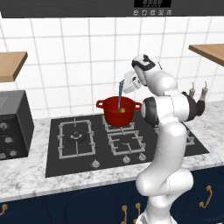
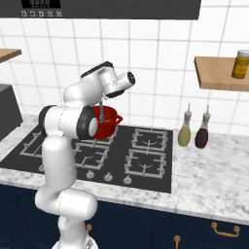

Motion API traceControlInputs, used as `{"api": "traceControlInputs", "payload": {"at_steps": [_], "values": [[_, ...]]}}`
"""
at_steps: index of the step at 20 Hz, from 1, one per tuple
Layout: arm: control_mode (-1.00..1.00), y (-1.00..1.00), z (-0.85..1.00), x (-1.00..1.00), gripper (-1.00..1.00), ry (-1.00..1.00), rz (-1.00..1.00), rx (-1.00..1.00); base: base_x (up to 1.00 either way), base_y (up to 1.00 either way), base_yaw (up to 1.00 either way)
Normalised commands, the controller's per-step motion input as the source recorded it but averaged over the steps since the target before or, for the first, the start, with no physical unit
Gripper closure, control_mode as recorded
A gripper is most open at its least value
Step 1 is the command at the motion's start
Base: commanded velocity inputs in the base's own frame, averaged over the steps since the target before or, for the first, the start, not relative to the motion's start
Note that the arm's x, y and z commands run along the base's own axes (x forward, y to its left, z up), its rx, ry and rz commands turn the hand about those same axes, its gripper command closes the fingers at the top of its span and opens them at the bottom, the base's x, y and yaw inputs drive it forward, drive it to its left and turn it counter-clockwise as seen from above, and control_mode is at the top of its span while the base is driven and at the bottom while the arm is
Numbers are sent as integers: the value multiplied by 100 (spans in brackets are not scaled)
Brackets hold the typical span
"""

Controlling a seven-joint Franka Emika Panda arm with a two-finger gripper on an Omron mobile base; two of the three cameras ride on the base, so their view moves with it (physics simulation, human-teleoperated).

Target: Put the carrot and cucumber in the pot. Retrieve the spatula and lightly stir the vegetables in the pot.

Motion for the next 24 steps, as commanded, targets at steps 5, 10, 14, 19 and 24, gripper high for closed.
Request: {"api": "traceControlInputs", "payload": {"at_steps": [5,10,14,19,24], "values": [[-100,2,-32,5,100,0,0,0,0,0,0],[-100,11,-22,13,100,-1,0,0,0,0,0],[-100,34,-10,18,100,-8,2,0,0,0,0],[-100,33,0,14,100,-10,11,0,0,0,0],[-100,2,-2,0,100,-1,5,0,0,0,0]]}}
